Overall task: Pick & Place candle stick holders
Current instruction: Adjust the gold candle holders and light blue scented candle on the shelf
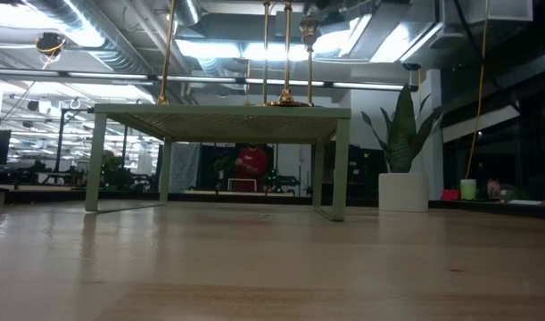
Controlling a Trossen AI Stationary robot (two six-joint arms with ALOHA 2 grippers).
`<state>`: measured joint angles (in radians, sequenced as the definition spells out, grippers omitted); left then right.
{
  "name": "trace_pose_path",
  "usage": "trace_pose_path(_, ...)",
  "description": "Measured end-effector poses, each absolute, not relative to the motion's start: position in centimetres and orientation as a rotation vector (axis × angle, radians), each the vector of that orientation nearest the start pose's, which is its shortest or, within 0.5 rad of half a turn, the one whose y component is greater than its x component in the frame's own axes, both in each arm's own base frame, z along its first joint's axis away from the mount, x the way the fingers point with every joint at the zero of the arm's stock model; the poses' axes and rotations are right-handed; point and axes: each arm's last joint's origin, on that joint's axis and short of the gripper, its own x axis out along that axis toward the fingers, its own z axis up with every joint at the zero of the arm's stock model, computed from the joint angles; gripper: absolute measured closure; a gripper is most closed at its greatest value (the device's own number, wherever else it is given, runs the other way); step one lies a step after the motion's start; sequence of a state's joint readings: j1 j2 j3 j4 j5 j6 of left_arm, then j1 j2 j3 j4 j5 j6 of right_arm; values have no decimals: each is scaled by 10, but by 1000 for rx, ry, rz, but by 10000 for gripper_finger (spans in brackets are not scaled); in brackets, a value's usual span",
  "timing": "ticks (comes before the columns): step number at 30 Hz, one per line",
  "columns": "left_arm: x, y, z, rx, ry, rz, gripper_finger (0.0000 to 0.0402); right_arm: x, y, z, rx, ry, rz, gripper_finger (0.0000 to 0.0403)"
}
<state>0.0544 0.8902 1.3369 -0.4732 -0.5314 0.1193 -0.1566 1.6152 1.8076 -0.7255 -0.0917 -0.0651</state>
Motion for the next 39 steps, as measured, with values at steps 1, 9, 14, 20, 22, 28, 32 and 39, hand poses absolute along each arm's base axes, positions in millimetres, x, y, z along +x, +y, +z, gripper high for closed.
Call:
trace_pose_path(1, 141, 22, 466, 122, 61, 583, 201, 340, -51, 424, 0, 532, -40, 202)
trace_pose_path(9, 141, 22, 466, 122, 62, 584, 201, 356, -55, 409, -12, 561, -38, 202)
trace_pose_path(14, 141, 22, 466, 122, 63, 583, 201, 363, -61, 406, -11, 545, -50, 202)
trace_pose_path(20, 141, 22, 466, 122, 63, 583, 201, 364, -61, 412, -25, 489, -52, 203)
trace_pose_path(22, 141, 22, 466, 122, 63, 583, 201, 363, -61, 414, -32, 475, -51, 207)
trace_pose_path(28, 141, 22, 466, 122, 63, 583, 201, 363, -61, 414, -46, 473, -46, 256)
trace_pose_path(32, 141, 22, 466, 122, 63, 583, 201, 364, -61, 415, -66, 454, -45, 295)
trace_pose_path(39, 141, 22, 466, 122, 63, 583, 201, 368, -62, 424, -92, 360, -50, 288)
